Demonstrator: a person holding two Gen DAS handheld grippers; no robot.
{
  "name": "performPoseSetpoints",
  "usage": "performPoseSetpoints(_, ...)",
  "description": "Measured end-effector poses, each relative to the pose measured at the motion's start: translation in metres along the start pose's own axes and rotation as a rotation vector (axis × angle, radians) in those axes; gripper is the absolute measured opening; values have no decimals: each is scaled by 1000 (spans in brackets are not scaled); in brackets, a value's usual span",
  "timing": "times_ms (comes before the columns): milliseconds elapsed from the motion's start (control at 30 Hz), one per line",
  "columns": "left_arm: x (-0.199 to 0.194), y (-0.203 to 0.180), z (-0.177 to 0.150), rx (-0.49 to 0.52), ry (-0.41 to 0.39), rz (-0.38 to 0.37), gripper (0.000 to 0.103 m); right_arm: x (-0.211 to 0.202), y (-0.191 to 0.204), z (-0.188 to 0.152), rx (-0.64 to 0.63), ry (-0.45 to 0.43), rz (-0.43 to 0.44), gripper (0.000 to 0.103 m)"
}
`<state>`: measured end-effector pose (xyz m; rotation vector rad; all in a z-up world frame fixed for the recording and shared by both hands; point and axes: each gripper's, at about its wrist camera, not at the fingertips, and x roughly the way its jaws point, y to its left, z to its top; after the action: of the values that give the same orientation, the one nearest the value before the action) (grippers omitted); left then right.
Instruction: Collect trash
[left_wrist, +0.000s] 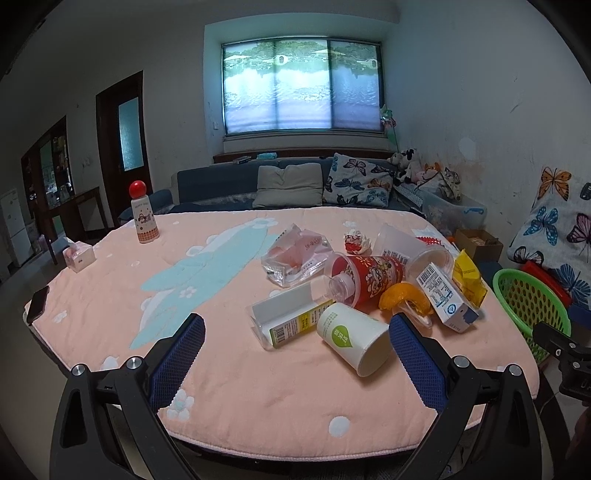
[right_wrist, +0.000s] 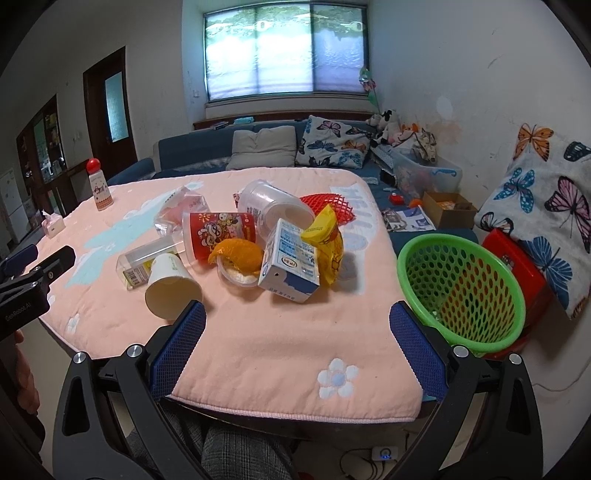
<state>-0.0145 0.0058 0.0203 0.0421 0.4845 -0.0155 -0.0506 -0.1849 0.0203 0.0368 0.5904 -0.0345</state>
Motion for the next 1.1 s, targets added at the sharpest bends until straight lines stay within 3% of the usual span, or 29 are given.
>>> performPoseSetpoints(1100,5,5,1,-7,8,12,97,8,0,0,6,10,14,99)
